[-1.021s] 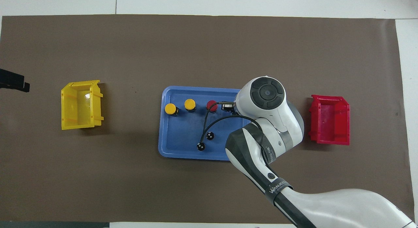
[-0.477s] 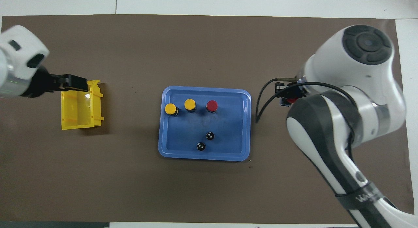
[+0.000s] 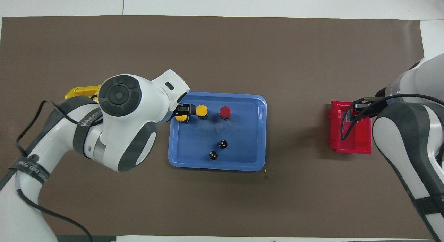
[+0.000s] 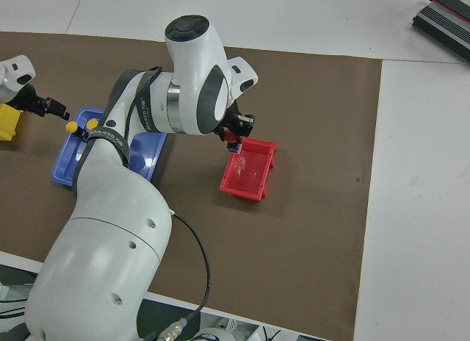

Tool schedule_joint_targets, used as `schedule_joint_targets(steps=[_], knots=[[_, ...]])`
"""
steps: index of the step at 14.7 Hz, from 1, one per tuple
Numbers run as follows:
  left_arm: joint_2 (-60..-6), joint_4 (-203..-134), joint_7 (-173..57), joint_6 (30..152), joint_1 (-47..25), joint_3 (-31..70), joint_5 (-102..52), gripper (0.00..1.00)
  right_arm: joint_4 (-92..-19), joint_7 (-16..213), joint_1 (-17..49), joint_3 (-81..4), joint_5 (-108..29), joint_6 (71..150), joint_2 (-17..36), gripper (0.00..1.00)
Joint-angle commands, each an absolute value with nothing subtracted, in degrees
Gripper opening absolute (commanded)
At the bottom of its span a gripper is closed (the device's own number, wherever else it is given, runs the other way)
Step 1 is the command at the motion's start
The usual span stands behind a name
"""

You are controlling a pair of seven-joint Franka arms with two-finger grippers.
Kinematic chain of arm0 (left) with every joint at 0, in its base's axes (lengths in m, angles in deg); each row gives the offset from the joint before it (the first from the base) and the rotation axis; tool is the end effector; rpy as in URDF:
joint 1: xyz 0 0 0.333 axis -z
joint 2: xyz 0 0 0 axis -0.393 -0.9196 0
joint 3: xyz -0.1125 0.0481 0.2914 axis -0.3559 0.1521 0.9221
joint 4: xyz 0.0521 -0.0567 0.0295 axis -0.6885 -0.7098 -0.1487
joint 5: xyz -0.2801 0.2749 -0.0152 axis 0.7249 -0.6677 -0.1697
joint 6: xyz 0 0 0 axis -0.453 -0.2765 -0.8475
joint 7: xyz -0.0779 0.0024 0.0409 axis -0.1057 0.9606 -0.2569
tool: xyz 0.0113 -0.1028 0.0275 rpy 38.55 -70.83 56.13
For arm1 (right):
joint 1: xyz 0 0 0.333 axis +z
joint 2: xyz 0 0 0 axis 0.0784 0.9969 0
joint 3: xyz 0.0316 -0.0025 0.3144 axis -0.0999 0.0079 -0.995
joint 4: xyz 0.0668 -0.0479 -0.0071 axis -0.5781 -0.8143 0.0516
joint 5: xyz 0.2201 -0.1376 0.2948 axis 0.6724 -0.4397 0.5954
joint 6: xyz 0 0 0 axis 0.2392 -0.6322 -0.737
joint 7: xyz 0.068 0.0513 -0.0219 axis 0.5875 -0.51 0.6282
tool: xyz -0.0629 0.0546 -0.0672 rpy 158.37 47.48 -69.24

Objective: Sort red and yellow buttons by color
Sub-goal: 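Grasp the yellow button with the left gripper and lift it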

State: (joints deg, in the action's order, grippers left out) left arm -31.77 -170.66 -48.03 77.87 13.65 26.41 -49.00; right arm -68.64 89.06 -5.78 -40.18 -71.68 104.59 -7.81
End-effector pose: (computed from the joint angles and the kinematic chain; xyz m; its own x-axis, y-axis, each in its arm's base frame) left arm 0.5019 -0.3282 0.4079 0.9911 -0.1143 0.0687 -0.1177 -0.9919 0.0483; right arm 0.5344 -0.0114 0.4510 0.9974 -0.0264 -0.0675 -0.0244 -0.9993 0.0300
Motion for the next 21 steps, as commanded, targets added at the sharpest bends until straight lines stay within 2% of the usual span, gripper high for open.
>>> schedule_joint_targets(steps=[1,5,6,7,8,9,10,14,18,21], knots=[[-33.9,-171.3,-47.8,80.9,14.7,27.5,-48.7,0.91,-78.8,92.2,-8.4,-41.0,-71.0,112.0,-13.2,0.23],[-35.1,-172.8,-48.1,83.0,14.5,27.5,-48.7,0.86,-82.0,92.7,-8.4,-41.0,-71.0,113.1,-14.0,0.24],[-35.1,-173.2,-48.2,82.9,14.5,27.5,-48.7,0.83,-82.8,93.8,-8.4,-40.9,-71.0,113.8,-14.0,0.24],[-35.0,-173.9,-48.2,82.9,14.6,27.5,-48.7,0.74,-83.5,94.4,-8.5,-40.9,-71.0,114.2,-14.0,0.24],[-34.9,-174.1,-48.0,82.8,14.7,27.5,-48.7,0.60,-84.1,94.4,-8.7,-40.9,-71.0,114.8,-13.8,0.24],[-34.9,-174.1,-47.8,82.6,14.7,27.5,-48.0,0.21,-84.9,94.4,-8.8,-40.9,-71.0,116.4,-13.8,0.24],[-34.9,-174.1,-47.5,82.6,14.8,27.5,-46.6,0.03,-85.7,94.3,-8.4,-40.9,-71.0,117.8,-13.9,0.24],[-35.2,-169.8,-45.7,80.2,14.6,27.6,-43.7,0.02,-87.9,95.2,-8.7,-40.9,-71.0,122.5,-12.4,0.24],[-31.9,-160.6,-47.3,61.4,11.0,28.4,-44.0,0.02,-89.8,95.3,-8.8,-40.9,-71.0,126.0,-11.3,0.24],[-28.3,-160.3,-56.2,54.9,2.3,28.5,-45.4,0.02,-90.1,95.4,-8.8,-40.9,-71.0,126.2,-11.3,0.27]])
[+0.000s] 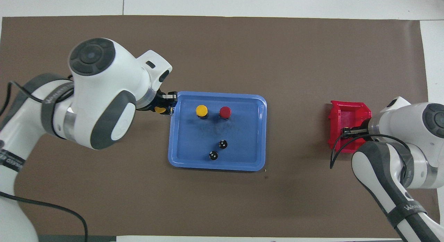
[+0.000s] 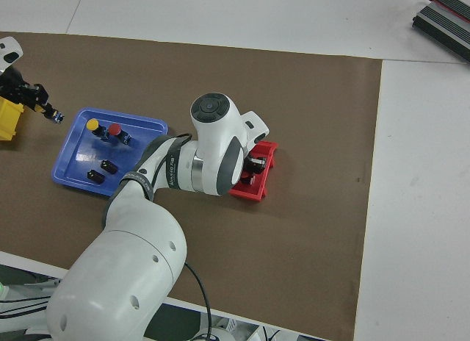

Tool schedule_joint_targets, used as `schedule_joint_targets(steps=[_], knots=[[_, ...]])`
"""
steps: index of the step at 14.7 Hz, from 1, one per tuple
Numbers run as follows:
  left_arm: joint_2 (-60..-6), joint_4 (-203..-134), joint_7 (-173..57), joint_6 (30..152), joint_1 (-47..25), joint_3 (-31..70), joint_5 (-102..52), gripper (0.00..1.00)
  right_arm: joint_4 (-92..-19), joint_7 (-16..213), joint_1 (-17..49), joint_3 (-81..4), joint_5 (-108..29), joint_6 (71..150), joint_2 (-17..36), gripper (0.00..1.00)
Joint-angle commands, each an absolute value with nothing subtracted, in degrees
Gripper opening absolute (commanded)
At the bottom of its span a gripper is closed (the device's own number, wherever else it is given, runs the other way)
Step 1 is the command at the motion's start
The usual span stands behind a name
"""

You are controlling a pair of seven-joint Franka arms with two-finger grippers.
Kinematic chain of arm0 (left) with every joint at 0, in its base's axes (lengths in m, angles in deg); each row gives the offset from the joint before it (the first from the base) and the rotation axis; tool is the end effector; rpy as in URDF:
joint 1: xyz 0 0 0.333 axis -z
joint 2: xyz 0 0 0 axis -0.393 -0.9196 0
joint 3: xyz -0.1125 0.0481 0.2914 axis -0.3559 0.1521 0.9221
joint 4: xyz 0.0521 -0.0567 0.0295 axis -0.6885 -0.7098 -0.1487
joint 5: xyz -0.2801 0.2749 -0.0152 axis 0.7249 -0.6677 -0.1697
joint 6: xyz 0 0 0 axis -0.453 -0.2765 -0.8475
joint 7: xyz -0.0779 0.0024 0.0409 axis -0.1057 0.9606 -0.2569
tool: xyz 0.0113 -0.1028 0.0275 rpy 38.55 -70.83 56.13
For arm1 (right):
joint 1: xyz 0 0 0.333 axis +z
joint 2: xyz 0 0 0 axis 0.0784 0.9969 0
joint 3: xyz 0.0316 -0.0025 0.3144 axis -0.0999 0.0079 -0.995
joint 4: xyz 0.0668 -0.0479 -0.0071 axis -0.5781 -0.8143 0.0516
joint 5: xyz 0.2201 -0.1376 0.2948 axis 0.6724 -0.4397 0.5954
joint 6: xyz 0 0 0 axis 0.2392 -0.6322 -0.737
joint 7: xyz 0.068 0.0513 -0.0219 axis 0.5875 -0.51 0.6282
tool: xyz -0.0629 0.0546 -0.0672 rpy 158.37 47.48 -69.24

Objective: Sort red and yellow buttons by color
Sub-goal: 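Lower the yellow button into the yellow bin and open the left gripper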

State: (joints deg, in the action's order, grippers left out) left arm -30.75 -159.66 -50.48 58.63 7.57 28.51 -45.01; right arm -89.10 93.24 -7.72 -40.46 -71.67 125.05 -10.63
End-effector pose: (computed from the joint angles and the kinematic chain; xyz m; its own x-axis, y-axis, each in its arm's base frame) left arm 0.5395 -0.2605 0.4795 0.9975 -0.0040 -0.0708 -0.0001 -0.9985 0.0553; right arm 0.4790 -0.0238 0.3460 0.9995 0.0248 -0.0216 0.0254 -0.9992 0.0315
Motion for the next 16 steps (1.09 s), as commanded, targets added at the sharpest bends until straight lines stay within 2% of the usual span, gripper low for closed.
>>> schedule_joint_targets(steps=[1,4,8,10,13,15,16], knots=[[-27.4,-160.5,-58.3,53.5,-0.3,28.5,-46.8,0.02,-90.3,95.3,-8.7,-40.9,-71.0,126.3,-11.3,0.34],[-26.4,-161.2,-62.4,52.3,-6.2,28.5,-48.7,0.02,-90.3,95.5,-8.8,-40.9,-71.0,126.3,-11.3,0.51],[-25.0,-166.4,-63.3,57.1,-11.1,28.6,-51.2,0.02,-88.0,96.7,-8.7,-40.9,-71.3,123.7,-10.9,0.53],[-23.1,-172.3,-65.2,63.6,-13.2,28.6,-52.8,0.02,-82.9,96.7,-8.3,-40.9,-71.4,117.6,-9.7,0.53],[-22.9,-174.2,-69.9,65.2,-15.9,28.6,-52.8,0.02,-74.3,96.0,-7.5,-41.2,-71.4,108.9,-8.6,0.53],[-22.9,-177.7,-70.0,69.2,-15.9,28.6,-52.8,0.02,-68.2,93.9,-6.0,-41.6,-71.2,104.5,-7.3,0.58],[-23.0,-178.7,-70.0,70.6,-16.0,28.6,-52.8,0.02,-63.4,91.5,-3.2,-41.6,-71.0,102.2,-5.1,0.61]])
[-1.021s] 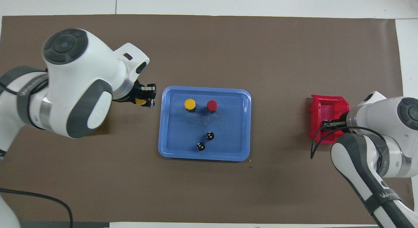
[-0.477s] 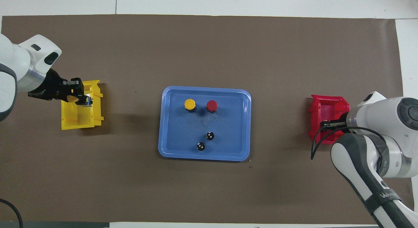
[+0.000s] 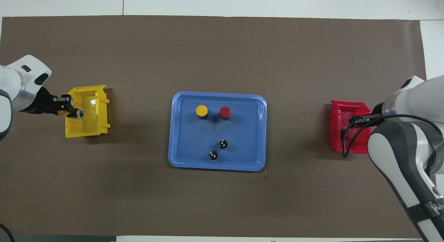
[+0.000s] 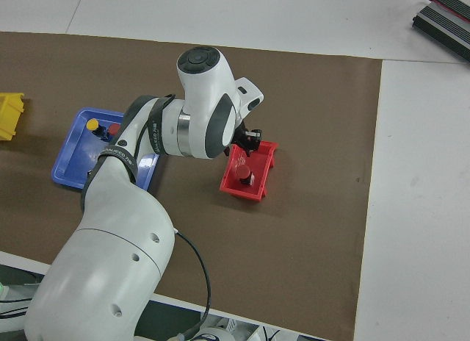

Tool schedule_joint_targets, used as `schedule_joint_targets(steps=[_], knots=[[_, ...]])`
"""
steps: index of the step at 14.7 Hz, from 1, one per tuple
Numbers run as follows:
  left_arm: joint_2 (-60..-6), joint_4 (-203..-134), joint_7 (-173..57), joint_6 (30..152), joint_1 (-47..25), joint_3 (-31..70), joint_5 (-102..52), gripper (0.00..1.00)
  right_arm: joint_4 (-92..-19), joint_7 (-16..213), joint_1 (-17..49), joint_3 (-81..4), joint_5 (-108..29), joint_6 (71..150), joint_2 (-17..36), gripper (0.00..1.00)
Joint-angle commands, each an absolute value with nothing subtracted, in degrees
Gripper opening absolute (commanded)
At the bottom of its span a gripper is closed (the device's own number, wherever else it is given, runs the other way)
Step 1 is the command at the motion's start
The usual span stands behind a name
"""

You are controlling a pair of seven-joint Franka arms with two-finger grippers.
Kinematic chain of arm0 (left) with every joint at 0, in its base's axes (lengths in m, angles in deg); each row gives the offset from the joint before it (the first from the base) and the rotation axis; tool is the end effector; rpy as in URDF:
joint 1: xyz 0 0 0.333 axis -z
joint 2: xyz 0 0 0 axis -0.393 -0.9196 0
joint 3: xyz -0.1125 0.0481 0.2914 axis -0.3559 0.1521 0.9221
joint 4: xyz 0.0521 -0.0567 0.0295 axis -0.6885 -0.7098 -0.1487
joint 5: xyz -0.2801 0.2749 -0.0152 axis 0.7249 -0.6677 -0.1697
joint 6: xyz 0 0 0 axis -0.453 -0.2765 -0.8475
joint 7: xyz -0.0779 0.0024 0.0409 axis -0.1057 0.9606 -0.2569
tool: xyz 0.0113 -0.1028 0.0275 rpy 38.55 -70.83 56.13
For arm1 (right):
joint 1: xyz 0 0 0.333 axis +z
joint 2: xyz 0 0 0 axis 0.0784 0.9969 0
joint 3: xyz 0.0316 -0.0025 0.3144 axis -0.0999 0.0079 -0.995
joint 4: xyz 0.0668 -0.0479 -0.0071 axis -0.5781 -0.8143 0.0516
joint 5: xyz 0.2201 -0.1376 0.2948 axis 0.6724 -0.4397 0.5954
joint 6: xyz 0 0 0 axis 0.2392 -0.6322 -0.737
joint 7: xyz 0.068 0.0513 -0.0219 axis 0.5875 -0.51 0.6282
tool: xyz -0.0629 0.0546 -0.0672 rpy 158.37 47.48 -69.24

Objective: Sort red and yellow buttons by color
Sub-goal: 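Lower the yellow button into the yellow bin and open the left gripper, then reach the right gripper to the remaining red button and grasp it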

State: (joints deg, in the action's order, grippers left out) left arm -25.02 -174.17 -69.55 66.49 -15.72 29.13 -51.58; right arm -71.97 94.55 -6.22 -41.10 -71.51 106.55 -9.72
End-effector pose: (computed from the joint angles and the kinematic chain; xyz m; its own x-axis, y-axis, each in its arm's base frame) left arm 0.5549 -0.0079 0.4297 0.9972 0.0471 -0.0578 0.0458 -0.9987 -0.0232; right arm 0.5227 -0.0060 0.4442 0.9952 0.0766 -0.0616 0.0784 -0.9965 0.0276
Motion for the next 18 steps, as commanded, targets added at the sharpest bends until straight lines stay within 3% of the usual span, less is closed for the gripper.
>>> schedule_joint_targets(steps=[1,4,6,8,9,10,11,12,17,18], knots=[[-23.3,-179.3,-69.7,71.4,-16.0,28.5,-52.8,0.02,-59.2,87.7,-0.2,-41.6,-71.1,101.0,-3.0,0.63],[-23.7,-182.6,-70.1,77.4,-16.0,28.5,-52.8,0.02,-49.9,72.8,9.1,-41.6,-71.1,101.0,1.4,0.68],[-23.6,-183.8,-70.1,78.0,-16.0,28.5,-52.8,0.02,-40.3,61.6,15.7,-41.6,-71.7,101.1,8.9,0.69],[-23.6,-185.7,-69.9,79.0,-15.8,28.5,-52.8,0.04,-38.0,55.6,20.1,-41.6,-72.4,103.1,13.1,0.69],[-23.6,-185.8,-70.1,79.5,-15.7,28.4,-52.9,0.08,-37.9,53.5,22.7,-41.5,-72.7,105.2,14.7,0.70],[-23.6,-185.9,-70.3,79.7,-15.7,28.5,-52.9,0.27,-38.6,51.2,24.1,-41.5,-74.2,108.3,15.5,0.70],[-23.7,-185.8,-71.0,79.4,-15.7,28.5,-52.9,0.54,-40.2,50.1,24.5,-41.6,-74.9,110.2,16.0,0.70],[-23.7,-185.3,-71.2,78.6,-15.4,28.5,-52.8,0.65,-41.7,49.6,25.1,-41.6,-75.0,111.3,16.0,0.70],[-23.7,-176.1,-71.3,67.6,-14.4,28.4,-52.8,0.70,-46.1,48.2,27.5,-41.6,-75.0,116.3,16.1,0.77],[-23.4,-172.8,-71.4,63.5,-14.4,28.5,-52.9,0.76,-46.5,47.5,28.0,-41.6,-75.1,116.9,17.2,0.76]])
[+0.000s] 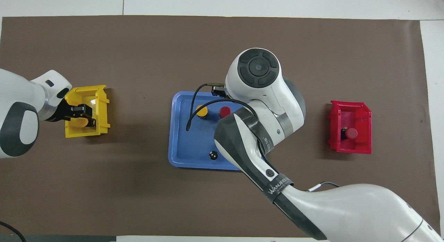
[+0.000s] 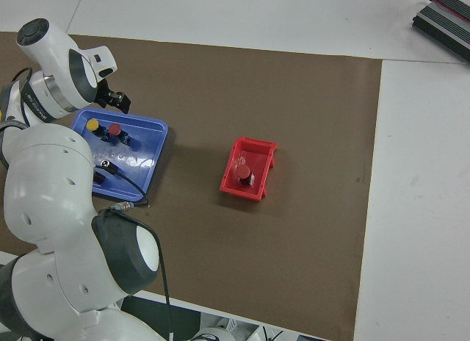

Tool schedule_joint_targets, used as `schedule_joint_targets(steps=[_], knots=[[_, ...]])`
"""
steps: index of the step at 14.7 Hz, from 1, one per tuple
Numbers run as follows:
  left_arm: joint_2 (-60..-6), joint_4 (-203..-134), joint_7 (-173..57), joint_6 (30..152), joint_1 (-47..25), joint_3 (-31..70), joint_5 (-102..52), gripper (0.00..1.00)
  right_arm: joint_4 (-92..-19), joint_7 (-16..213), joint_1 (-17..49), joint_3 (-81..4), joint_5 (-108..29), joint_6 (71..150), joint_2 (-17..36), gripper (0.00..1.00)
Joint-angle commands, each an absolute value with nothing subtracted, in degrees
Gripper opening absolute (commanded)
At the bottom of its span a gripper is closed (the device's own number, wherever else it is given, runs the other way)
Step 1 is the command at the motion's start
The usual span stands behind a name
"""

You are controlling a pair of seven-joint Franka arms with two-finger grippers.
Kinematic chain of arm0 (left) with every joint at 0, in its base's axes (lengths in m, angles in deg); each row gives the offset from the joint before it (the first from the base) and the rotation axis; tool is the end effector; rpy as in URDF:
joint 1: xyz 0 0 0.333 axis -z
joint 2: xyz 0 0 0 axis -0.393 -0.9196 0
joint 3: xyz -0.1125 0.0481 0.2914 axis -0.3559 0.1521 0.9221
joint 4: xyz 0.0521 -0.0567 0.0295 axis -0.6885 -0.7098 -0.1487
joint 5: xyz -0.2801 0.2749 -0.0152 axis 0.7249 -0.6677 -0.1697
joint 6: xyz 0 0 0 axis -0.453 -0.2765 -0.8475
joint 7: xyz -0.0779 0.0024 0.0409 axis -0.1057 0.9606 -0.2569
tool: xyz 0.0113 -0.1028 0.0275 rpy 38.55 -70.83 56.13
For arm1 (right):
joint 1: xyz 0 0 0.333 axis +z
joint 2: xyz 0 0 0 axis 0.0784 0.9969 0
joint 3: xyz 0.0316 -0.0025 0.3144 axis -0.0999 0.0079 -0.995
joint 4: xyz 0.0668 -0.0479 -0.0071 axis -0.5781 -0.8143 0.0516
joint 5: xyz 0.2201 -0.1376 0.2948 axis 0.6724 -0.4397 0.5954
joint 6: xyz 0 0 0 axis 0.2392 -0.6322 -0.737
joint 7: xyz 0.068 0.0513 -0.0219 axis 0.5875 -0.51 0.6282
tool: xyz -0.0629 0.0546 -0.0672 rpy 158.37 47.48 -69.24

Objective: Sort red and yellow buttons by color
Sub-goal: 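Reach the right gripper to the remaining red button and grasp it, then drop red button in red bin while the left gripper reaches yellow button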

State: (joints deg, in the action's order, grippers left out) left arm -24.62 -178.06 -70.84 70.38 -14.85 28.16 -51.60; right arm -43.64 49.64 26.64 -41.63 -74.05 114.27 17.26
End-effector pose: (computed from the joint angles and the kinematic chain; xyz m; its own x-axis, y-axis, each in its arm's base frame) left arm 0.5460 -0.0252 0.4080 0.9986 -0.0087 -0.0515 -0.0097 -0.9998 -0.0201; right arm 0.5816 0.3524 0.4095 0.9898 -0.1214 0.0746 -0.1156 -0.9902 -0.0782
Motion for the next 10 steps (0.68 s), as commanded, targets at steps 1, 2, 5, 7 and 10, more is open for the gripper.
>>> schedule_joint_targets(steps=[1,2,5,7,10], knots=[[-23.2,-168.4,-72.6,59.0,-14.4,28.4,-52.9,0.98,-46.5,46.7,28.2,-41.6,-75.1,117.2,18.2,0.76],[-23.3,-164.2,-74.5,54.2,-14.3,28.4,-52.9,1.00,-46.6,46.6,28.2,-41.6,-75.3,117.6,18.5,0.76],[-23.6,-155.3,-78.9,45.4,-14.3,28.3,-52.9,1.00,-48.0,46.6,28.7,-41.6,-75.6,117.9,18.2,0.75],[-23.5,-151.9,-79.6,41.8,-14.3,28.0,-52.7,1.00,-49.4,46.6,28.8,-41.6,-75.6,118.6,17.9,0.74],[-23.5,-148.1,-82.5,38.3,-14.4,28.0,-52.2,1.00,-52.0,46.6,28.8,-41.6,-75.6,121.6,17.3,0.73]])
